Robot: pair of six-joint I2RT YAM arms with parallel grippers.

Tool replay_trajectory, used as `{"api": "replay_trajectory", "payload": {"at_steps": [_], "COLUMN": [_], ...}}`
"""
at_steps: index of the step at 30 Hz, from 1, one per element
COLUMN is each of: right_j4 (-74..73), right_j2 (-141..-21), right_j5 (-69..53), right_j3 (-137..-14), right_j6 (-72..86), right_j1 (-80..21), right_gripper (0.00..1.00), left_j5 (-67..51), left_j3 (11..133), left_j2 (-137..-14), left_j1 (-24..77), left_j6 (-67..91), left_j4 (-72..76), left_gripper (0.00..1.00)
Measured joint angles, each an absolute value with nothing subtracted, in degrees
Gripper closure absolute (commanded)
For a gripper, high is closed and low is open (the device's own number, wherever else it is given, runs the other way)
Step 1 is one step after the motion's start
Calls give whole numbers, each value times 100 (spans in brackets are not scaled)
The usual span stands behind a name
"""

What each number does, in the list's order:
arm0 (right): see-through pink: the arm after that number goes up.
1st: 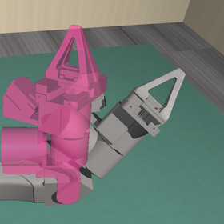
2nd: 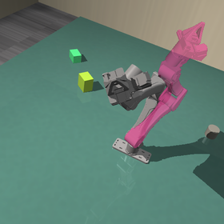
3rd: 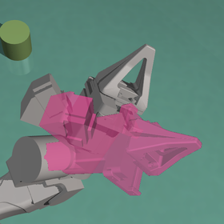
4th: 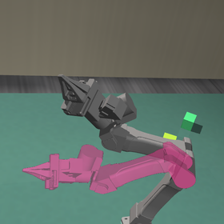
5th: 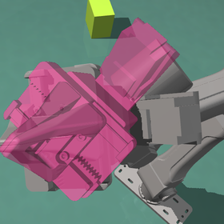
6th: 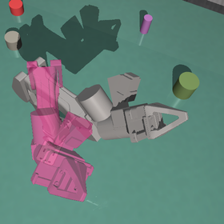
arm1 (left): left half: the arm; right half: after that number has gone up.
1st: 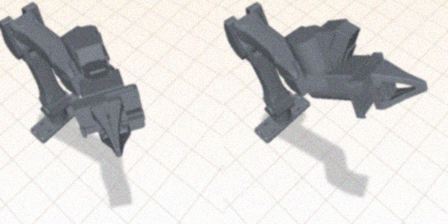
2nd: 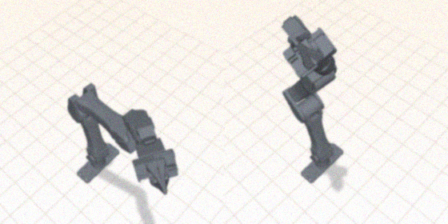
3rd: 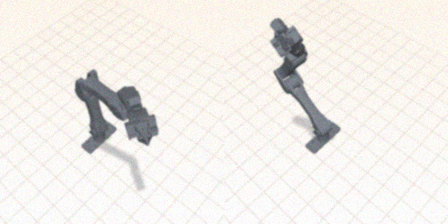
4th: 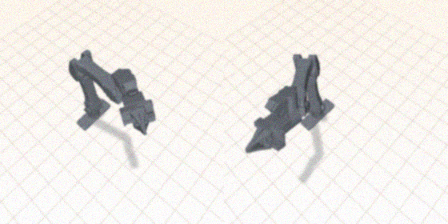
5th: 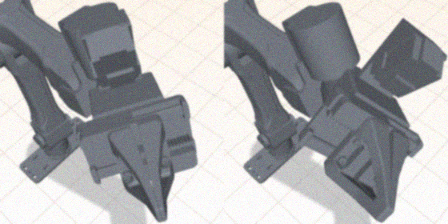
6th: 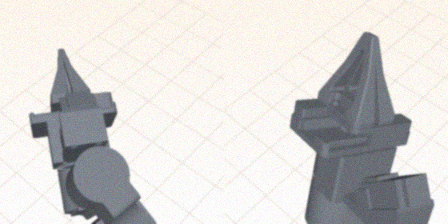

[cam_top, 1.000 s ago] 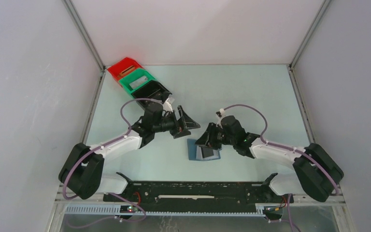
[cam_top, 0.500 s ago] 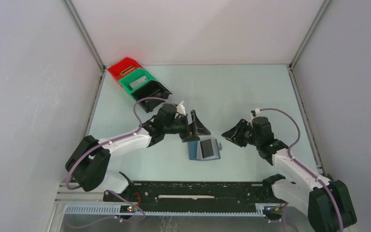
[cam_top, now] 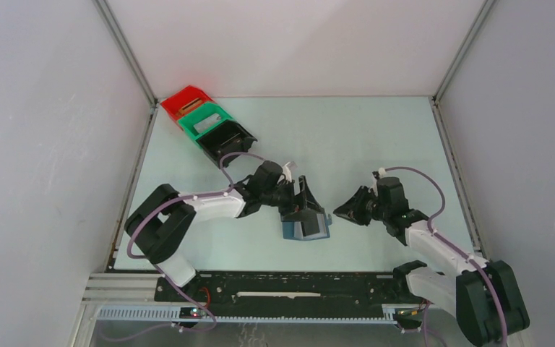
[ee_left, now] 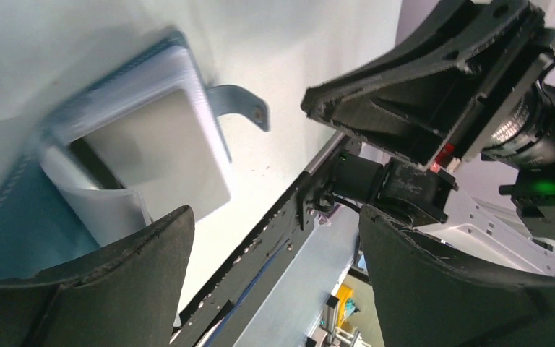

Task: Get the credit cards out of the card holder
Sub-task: Remove the credit card from the card holder.

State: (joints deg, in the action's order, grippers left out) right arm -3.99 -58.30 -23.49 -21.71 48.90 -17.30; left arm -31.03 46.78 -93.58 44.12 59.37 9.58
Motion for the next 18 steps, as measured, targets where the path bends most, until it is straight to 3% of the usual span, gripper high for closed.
{"api": "replay_trajectory", "payload": {"at_steps": [6, 18], "right_j4": [-193, 331], "right_j2": [-6475, -7273], "right_j5": [-2528, -2606], "right_j3": [-2397, -2687], "right_j6": [4812, 4812], "right_j1": [-2324, -2797], "right_gripper": [80, 82], "left_j5": [-2941, -2668], "left_j3": [4381, 4016], "left_j2": [-9365, -9644], "left_j1": [4228, 4069], "left_j6": [5957, 6254], "left_j4": [963, 1365], "left_gripper": [19, 42]}}
